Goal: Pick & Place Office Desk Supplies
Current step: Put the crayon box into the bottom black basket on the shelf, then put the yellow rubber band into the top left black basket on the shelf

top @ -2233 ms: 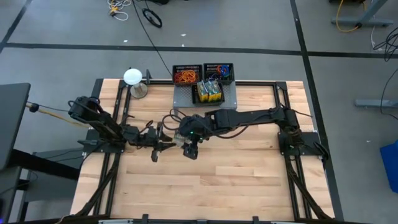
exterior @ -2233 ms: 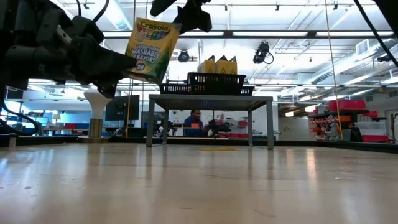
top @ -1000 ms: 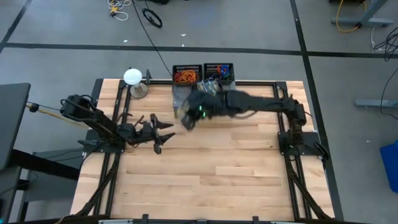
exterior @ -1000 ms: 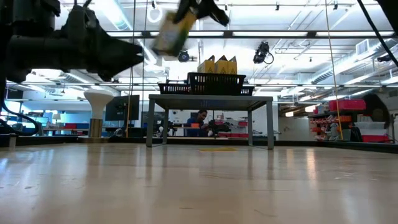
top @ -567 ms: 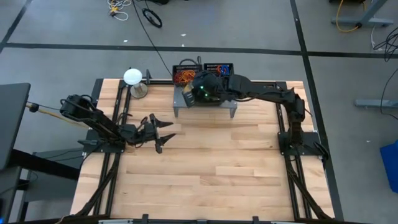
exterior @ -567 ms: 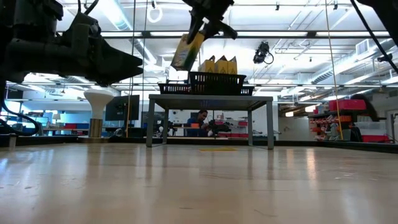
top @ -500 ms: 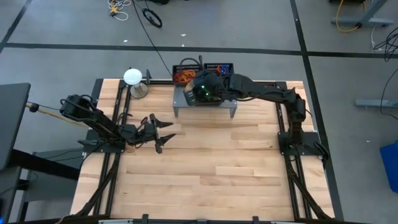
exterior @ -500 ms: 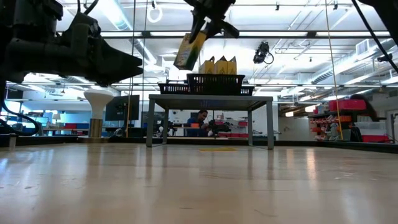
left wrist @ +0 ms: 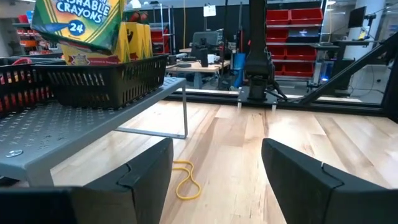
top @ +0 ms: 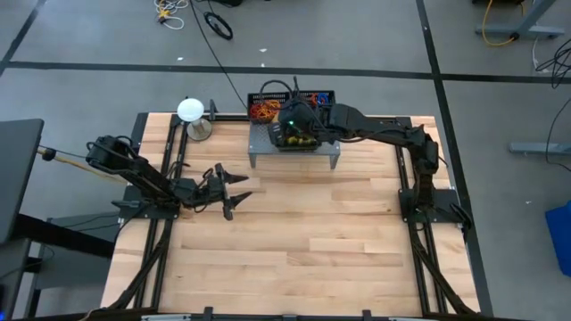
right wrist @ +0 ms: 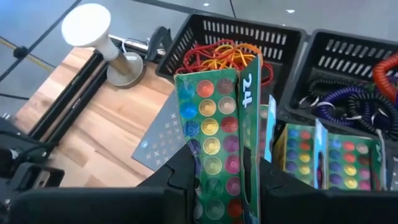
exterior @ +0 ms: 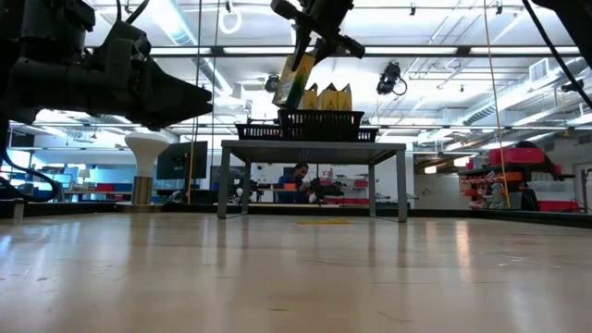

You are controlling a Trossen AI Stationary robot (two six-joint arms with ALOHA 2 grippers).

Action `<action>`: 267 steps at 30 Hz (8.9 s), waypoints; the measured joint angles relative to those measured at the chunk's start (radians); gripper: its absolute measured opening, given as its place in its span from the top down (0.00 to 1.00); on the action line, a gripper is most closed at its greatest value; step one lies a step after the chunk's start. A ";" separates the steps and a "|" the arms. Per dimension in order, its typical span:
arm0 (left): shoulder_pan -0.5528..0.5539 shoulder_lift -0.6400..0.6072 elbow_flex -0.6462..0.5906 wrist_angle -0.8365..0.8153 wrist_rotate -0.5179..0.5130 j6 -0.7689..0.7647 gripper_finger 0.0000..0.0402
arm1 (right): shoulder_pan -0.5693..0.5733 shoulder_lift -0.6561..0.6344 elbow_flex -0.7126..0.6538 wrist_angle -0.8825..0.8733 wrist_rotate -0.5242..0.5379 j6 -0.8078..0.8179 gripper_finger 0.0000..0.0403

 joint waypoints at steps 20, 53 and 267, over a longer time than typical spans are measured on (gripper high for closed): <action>-0.001 0.000 0.000 -0.019 0.011 -0.010 0.37 | -0.008 0.030 0.000 -0.002 0.002 0.019 0.58; 0.597 -0.123 0.500 -0.728 0.375 0.056 0.98 | -0.006 0.029 0.000 0.056 0.001 -0.060 0.65; 0.265 -0.516 0.563 -1.236 0.017 0.313 0.99 | 0.545 -0.085 -1.144 1.546 0.287 -0.599 0.65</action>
